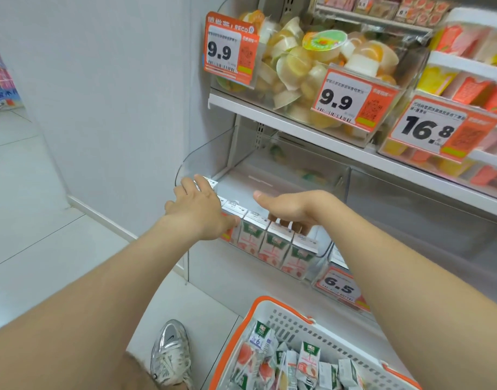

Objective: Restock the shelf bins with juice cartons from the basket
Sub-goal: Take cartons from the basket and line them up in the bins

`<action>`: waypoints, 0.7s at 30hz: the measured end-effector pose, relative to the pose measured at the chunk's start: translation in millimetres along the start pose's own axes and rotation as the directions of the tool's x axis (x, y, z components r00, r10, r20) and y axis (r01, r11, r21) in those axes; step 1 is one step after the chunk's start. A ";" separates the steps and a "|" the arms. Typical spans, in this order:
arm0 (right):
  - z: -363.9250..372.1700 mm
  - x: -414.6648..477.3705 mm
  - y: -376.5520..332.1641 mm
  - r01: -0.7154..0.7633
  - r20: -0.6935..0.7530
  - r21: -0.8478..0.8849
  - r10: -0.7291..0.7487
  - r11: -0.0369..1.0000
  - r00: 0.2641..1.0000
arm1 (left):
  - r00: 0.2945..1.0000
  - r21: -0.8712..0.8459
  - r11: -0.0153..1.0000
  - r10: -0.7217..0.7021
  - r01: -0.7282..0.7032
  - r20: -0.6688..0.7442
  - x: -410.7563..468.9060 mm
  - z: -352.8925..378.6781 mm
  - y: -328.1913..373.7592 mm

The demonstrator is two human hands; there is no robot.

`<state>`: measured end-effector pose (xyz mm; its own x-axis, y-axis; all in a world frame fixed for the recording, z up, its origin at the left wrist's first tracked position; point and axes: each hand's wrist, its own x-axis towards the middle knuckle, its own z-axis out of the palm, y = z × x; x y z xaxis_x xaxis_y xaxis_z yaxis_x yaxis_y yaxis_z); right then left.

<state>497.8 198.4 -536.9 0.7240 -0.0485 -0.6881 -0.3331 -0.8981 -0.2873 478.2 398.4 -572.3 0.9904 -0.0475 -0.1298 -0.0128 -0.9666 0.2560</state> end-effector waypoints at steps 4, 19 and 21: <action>20.3 22.0 -30.1 0.336 -0.372 -0.055 -0.331 0.940 0.867 | 0.995 -0.023 0.997 -0.081 0.079 -0.063 1.5 -1.9 -4.4; 16.4 96.8 -112.2 0.460 -0.370 0.186 -0.372 0.868 0.851 | 0.987 -0.540 0.828 -0.093 0.152 0.135 29.6 15.0 -35.5; 14.4 99.6 -113.3 0.466 -0.365 0.189 -0.378 0.865 0.851 | 0.986 -0.566 0.809 -0.102 0.159 0.132 31.1 16.1 -34.8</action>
<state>599.0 301.6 -582.5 0.9625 0.1390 -0.2331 -0.0648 -0.7164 -0.6946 507.3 426.6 -600.6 0.9598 0.0185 -0.2802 0.2253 -0.6465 0.7289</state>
